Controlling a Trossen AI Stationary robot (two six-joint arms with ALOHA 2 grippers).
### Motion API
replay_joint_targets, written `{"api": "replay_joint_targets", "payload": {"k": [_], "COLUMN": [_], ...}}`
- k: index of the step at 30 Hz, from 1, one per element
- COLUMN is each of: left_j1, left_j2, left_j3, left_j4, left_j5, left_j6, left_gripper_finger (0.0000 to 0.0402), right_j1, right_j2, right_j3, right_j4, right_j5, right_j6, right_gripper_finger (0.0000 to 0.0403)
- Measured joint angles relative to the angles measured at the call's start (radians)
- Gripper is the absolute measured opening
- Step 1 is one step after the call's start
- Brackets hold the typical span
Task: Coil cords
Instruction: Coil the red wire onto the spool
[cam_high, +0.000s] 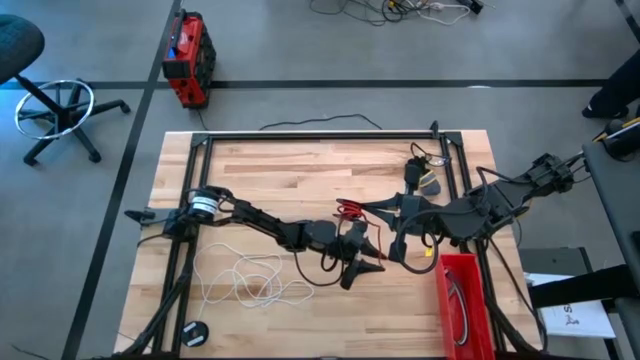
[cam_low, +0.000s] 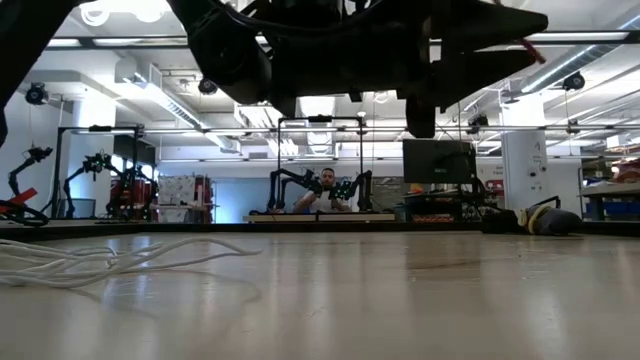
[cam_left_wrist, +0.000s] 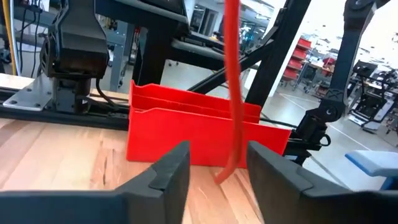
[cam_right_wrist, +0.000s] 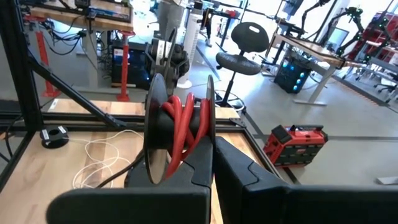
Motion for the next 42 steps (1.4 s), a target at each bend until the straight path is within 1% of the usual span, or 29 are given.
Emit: {"api": "replay_joint_targets", "payload": {"k": [2, 4, 5, 6, 7, 8, 11, 14, 17, 21, 26, 31, 34, 38, 39, 42], "left_j1": [0.0, 0.0, 0.0, 0.0, 0.0, 0.0, 0.0, 0.003, 0.014, 0.04, 0.073, 0.089, 0.089, 0.087, 0.087, 0.085], "left_j2": [0.0, 0.0, 0.0, 0.0, 0.0, 0.0, 0.0, -0.006, -0.046, -0.188, -0.451, -0.72, -0.862, -1.0, -1.024, -1.069], "left_j3": [0.0, -0.002, -0.002, -0.002, -0.002, -0.002, -0.002, -0.006, -0.047, -0.203, -0.466, -0.678, -0.748, -0.765, -0.759, -0.728], "left_j4": [-0.009, -0.011, -0.01, -0.009, -0.005, -0.001, -0.009, -0.06, -0.103, -0.098, -0.1, -0.102, -0.103, -0.138, -0.156, -0.17], "left_j5": [0.0, -0.003, -0.017, -0.035, -0.053, -0.067, -0.077, -0.079, -0.1, -0.234, -0.42, -0.531, -0.548, -0.544, -0.532, -0.447], "left_j6": [0.0, 0.0, -0.001, -0.003, -0.005, -0.007, -0.012, -0.026, -0.028, -0.013, 0.005, 0.008, 0.008, 0.032, 0.032, 0.037], "left_gripper_finger": [0.0105, 0.006, 0.0034, 0.0018, 0.0011, 0.0012, 0.0007, 0.0004, 0.0002, 0.0001, 0.0001, 0.0001, 0.0, 0.0, 0.0, 0.0], "right_j1": [0.0, 0.0, 0.0, 0.0, 0.0, 0.0, 0.0, 0.001, 0.003, 0.003, 0.003, 0.002, -0.001, -0.011, -0.014, -0.018], "right_j2": [0.0, 0.0, 0.0, 0.0, 0.0, 0.0, 0.0, -0.01, -0.034, -0.072, -0.097, -0.095, -0.078, -0.042, -0.032, 0.005], "right_j3": [0.0, 0.0, 0.0, 0.0, 0.0, 0.0, 0.0, 0.0, 0.0, 0.0, 0.0, 0.0, -0.002, -0.016, -0.016, -0.017], "right_j4": [0.001, 0.001, 0.001, 0.001, 0.001, 0.001, 0.001, -0.007, -0.042, -0.154, -0.259, -0.36, -0.422, -0.448, -0.456, -0.472], "right_j5": [0.0, 0.0, 0.0, 0.0, 0.0, 0.0, 0.0, 0.0, 0.0, 0.002, 0.001, -0.007, -0.005, 0.0, 0.007, 0.081], "right_j6": [0.0, 0.0, 0.0, 0.001, 0.001, 0.002, 0.001, 0.0, 0.016, 0.09, 0.169, 0.208, 0.252, 0.275, 0.281, 0.289], "right_gripper_finger": [0.0, 0.0, 0.0, 0.0, 0.0, 0.0, 0.0, 0.0, 0.0, 0.0, 0.0, 0.0, 0.0, 0.0, 0.0, 0.0]}}
